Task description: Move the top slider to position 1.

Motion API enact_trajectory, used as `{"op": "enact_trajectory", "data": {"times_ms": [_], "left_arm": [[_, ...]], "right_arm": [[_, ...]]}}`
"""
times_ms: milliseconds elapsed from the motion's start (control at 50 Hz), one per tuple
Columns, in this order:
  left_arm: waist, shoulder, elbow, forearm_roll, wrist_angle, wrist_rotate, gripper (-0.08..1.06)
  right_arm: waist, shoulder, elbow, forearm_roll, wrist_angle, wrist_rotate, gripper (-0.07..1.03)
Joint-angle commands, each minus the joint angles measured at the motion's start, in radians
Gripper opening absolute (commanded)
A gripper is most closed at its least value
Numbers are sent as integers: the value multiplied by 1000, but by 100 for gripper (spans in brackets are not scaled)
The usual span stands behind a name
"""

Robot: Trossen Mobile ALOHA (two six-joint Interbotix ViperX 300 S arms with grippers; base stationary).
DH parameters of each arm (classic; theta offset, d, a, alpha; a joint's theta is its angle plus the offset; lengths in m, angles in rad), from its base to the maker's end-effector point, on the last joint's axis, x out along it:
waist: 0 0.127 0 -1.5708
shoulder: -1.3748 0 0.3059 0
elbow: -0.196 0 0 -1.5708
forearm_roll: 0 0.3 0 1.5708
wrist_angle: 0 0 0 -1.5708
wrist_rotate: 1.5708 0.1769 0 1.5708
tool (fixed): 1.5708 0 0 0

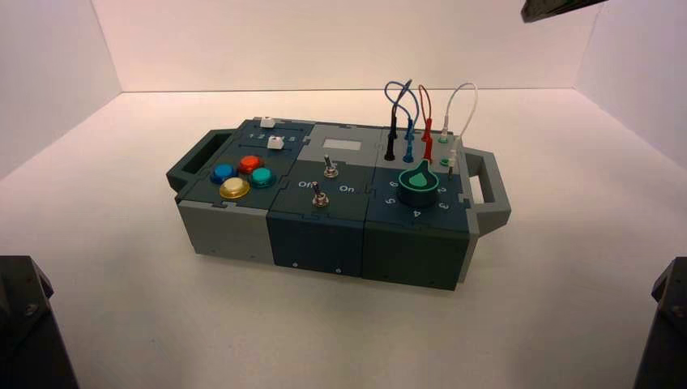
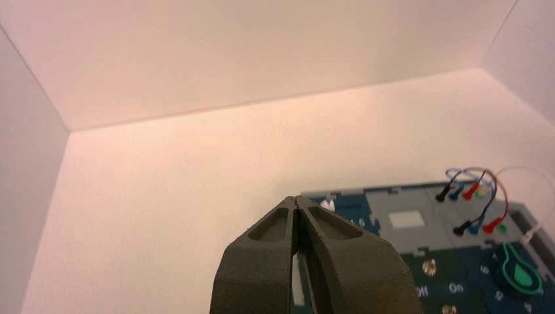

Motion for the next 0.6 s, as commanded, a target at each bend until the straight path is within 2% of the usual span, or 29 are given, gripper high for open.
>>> {"op": "enact_trajectory", "data": {"times_ms": [20,260,440,600], "left_arm": [[3,66,-23,2,14,3,-3],[5,250,-54,0,71,3,-3],[0,380,-100,0,114,9,-3],[0,442,-137,2,138,12,-3]], "right_arm": [[26,28,-20,5,-9,-3,-2],[52,100,-43,5,-8,-3,-2],[92,179,-92,11,8,-3,-2],[130,252,-150,64,12,-3,-2]]}}
